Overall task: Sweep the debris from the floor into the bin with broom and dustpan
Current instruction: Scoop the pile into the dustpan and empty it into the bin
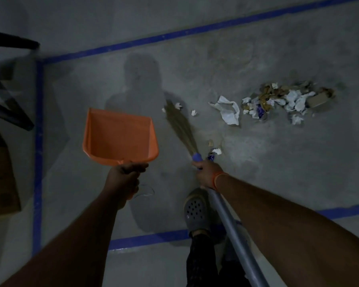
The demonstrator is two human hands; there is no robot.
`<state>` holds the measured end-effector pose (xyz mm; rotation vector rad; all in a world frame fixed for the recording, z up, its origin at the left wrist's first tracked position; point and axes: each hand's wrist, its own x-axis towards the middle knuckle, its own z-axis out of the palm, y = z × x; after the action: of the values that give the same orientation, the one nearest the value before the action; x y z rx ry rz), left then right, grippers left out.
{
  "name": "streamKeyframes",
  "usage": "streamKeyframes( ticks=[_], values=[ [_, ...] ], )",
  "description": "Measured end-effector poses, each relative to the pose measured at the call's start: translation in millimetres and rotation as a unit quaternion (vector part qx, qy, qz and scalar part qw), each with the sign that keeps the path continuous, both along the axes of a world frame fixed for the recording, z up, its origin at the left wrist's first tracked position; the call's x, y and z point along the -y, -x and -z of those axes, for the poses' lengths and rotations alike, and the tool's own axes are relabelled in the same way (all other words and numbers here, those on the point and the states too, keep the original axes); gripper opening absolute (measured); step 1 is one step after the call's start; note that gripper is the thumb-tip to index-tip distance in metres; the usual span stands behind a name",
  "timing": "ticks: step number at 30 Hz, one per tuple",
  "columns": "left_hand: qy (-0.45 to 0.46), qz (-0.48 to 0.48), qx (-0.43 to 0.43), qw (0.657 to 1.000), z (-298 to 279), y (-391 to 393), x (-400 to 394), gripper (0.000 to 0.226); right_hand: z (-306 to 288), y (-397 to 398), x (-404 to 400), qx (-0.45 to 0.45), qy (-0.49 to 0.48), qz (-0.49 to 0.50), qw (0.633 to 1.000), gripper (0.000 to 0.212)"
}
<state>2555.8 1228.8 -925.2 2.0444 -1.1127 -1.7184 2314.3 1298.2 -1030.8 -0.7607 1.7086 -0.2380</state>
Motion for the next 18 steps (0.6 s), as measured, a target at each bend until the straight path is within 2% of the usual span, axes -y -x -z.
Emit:
streamKeyframes(
  ticks=[3, 8, 13, 18],
  values=[
    [-0.009, 0.003, -0.005, 1.0, 3.3, 7.7, -10.3, 0.039, -5.7, 42.3, -36.0, -0.021, -0.016, 0.056, 0.998, 0.051],
    [-0.02, 0.023, -0.025, 0.999, 7.0, 38.1, -19.0, 0.037, -21.2, 116.9, -82.8, -0.093, -0.013, 0.09, 0.992, 0.053],
    [-0.019, 0.05, -0.045, 0.998, 6.1, 84.8, -25.6, 0.035, -41.5, 166.4, -133.6, -0.149, 0.059, 0.017, 0.987, 0.059],
    [-0.032, 0.07, -0.069, 0.995, 6.9, 119.8, -36.5, 0.033, -35.7, 181.5, -196.5, -0.17, 0.058, -0.086, 0.98, 0.063]
  ],
)
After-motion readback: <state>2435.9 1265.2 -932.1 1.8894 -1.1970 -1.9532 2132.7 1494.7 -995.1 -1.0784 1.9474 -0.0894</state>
